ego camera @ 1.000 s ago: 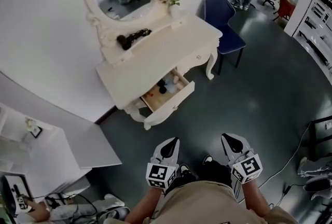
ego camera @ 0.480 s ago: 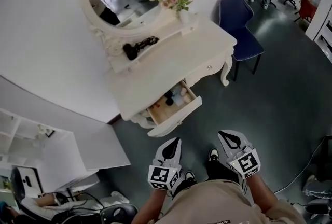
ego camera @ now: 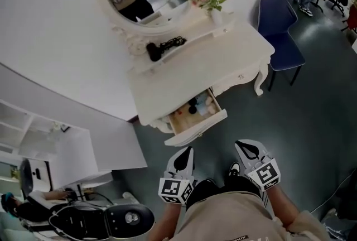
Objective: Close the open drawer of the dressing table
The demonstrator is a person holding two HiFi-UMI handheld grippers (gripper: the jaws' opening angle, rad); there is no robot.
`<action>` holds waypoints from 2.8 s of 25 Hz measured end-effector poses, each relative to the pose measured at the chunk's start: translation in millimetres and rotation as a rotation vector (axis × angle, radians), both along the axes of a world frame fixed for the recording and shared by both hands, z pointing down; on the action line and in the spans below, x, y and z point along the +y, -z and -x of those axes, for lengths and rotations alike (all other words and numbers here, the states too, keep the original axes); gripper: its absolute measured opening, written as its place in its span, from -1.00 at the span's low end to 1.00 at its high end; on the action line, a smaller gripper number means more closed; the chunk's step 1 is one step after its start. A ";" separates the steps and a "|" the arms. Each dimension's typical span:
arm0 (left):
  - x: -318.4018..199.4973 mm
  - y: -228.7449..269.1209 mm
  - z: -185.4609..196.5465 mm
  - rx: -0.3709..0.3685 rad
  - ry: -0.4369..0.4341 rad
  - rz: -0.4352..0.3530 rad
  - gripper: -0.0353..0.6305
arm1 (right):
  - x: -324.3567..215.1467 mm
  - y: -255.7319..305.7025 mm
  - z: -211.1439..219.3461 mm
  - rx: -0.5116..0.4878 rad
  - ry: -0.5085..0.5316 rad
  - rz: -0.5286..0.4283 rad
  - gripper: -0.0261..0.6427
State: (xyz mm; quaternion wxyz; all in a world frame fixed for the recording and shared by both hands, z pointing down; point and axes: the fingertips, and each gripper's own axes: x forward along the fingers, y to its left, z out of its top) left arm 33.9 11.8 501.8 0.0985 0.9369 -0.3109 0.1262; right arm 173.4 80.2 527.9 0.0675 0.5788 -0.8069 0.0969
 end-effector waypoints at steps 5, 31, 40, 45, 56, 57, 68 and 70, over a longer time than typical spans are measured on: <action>-6.5 -5.6 6.9 -0.022 0.060 0.023 -0.84 | -21.6 -8.4 -0.3 -0.032 0.040 0.032 -0.92; -139.8 9.0 60.6 0.087 0.194 -0.070 -0.84 | -190.9 29.8 31.5 0.115 0.156 0.044 -0.92; -155.4 -20.7 99.8 0.069 0.209 -0.038 -0.84 | -215.0 -8.0 59.0 0.126 0.111 0.102 -0.92; -157.2 -31.3 99.3 0.093 0.197 -0.005 -0.84 | -209.5 -37.1 52.6 0.148 0.079 0.184 -0.92; -159.9 -36.7 82.2 0.077 0.188 0.041 -0.84 | -183.0 -162.7 44.2 0.220 0.138 0.479 -0.91; -160.7 -36.5 80.5 0.070 0.186 0.047 -0.84 | -180.4 -177.7 41.5 0.205 0.136 0.518 -0.91; -180.9 -12.8 69.0 0.012 0.223 0.031 -0.84 | -159.5 -258.3 26.8 0.148 0.190 0.782 -0.91; -187.7 -14.2 70.4 -0.005 0.237 0.026 -0.84 | -162.5 -264.1 25.4 0.137 0.197 0.797 -0.91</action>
